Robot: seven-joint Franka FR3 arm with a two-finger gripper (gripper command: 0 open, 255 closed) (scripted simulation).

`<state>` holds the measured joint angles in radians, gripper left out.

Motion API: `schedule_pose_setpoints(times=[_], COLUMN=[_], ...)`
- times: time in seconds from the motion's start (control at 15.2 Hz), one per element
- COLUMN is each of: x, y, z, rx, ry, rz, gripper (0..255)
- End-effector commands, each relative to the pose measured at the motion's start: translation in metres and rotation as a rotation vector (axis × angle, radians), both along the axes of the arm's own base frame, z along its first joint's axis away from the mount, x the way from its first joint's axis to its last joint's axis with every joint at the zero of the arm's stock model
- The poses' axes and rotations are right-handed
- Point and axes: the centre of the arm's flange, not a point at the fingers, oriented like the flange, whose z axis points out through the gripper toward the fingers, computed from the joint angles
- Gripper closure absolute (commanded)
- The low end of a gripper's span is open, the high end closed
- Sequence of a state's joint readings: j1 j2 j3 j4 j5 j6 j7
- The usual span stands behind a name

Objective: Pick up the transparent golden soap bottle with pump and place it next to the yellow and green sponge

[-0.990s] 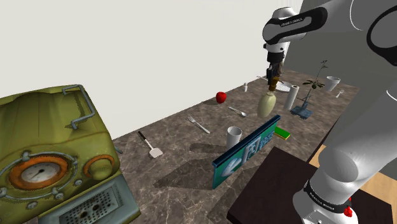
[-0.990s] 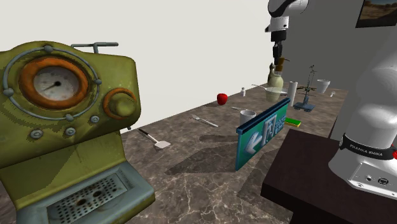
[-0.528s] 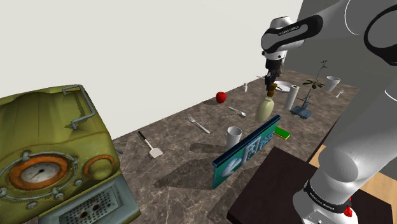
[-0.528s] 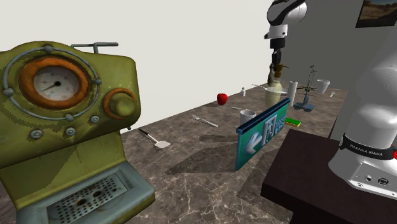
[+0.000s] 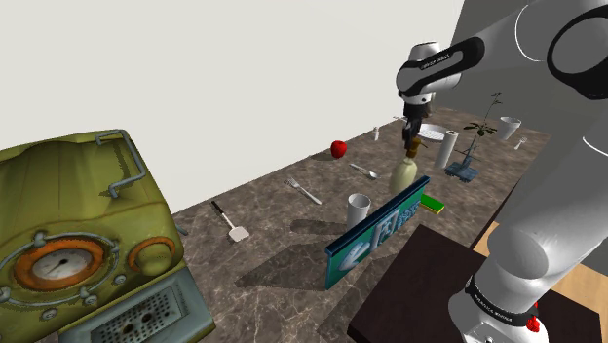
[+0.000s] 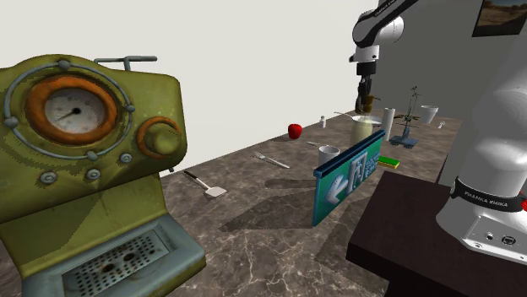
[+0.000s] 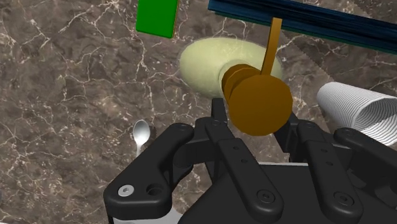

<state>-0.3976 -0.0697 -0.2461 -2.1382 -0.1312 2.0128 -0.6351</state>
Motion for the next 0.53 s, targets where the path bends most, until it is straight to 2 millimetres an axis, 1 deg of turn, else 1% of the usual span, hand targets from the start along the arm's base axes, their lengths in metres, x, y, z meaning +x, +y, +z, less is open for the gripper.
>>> schedule_pose_setpoints(times=[0.0, 0.46], x=[0.0, 0.0], y=[0.002, 0.002], z=[-0.01, -0.047], rx=[-0.001, -0.001], ry=[-0.001, -0.001], rz=[0.0, 0.0], gripper=[255, 255])
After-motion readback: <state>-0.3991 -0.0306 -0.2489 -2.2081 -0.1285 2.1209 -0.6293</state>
